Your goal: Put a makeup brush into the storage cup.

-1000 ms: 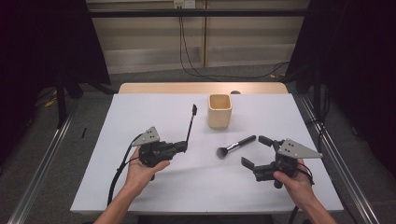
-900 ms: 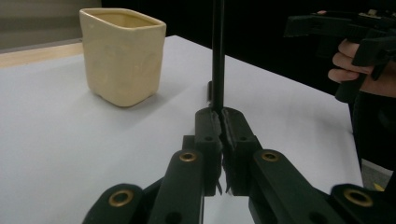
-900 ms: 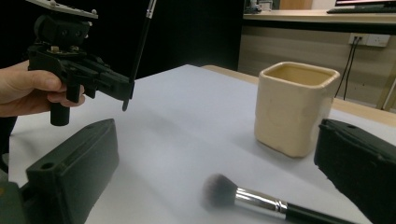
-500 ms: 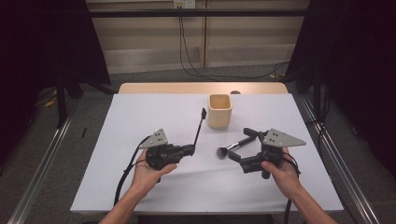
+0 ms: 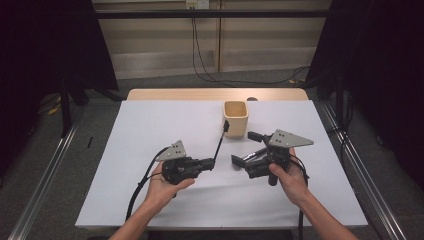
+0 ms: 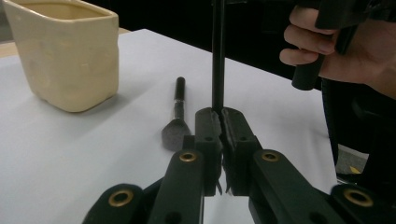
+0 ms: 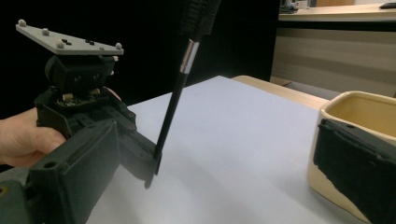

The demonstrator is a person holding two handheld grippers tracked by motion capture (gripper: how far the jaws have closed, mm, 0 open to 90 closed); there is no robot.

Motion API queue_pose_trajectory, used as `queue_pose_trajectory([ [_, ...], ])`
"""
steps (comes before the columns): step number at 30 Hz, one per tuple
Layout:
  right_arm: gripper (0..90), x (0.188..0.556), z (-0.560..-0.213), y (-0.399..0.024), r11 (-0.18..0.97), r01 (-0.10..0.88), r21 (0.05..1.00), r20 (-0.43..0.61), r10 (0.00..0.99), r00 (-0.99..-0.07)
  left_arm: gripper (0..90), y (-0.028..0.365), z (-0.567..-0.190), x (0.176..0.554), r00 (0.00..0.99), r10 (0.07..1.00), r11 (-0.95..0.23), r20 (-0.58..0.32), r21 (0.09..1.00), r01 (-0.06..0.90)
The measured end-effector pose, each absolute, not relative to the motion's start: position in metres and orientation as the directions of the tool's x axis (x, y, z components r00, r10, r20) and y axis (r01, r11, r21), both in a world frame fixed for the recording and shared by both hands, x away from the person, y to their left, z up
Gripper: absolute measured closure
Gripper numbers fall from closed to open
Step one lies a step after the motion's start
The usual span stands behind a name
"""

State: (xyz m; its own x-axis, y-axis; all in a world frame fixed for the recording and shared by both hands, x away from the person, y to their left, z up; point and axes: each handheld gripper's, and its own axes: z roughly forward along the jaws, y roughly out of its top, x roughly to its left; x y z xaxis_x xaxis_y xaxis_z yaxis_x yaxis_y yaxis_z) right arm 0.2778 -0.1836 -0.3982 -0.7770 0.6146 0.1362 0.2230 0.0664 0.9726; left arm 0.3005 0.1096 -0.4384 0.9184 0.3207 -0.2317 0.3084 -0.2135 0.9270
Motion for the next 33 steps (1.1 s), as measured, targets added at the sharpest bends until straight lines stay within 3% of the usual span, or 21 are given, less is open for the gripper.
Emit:
queue_pose_trajectory([
  [12, 3.7, 0.288, -0.395, -0.161, 0.128, 0.224, 0.966, 0.112, 0.574, -0.811, 85.9, 0.1, -0.442, 0.299, 0.923, 0.305, -0.218, -0.234, 0.926, 0.307],
  [19, 7.1, 0.293, -0.393, -0.152, 0.1, 0.241, 0.965, 0.144, 0.564, -0.813, 85.9, 0.102, -0.444, 0.299, 0.92, 0.313, -0.221, -0.236, 0.924, 0.312],
  [33, 52.1, 0.294, -0.394, -0.152, 0.055, 0.252, 0.966, 0.182, 0.549, -0.816, 85.9, 0.104, -0.444, 0.301, 0.921, 0.311, -0.226, -0.233, 0.923, 0.31],
])
